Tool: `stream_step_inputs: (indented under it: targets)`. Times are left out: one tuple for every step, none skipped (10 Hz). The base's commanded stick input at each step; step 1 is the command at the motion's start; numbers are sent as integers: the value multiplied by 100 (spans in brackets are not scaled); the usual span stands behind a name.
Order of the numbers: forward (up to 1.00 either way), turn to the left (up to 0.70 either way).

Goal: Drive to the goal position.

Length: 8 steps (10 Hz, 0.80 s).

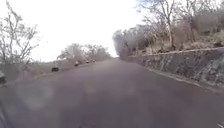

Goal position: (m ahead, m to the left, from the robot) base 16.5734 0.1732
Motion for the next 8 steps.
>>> stream_step_inputs:
  targets:
    - [70,0]
    - [70,0]
    - [70,0]
    - [70,0]
    - [70,0]
    - [70,0]
    - [70,0]
    - [70,0]
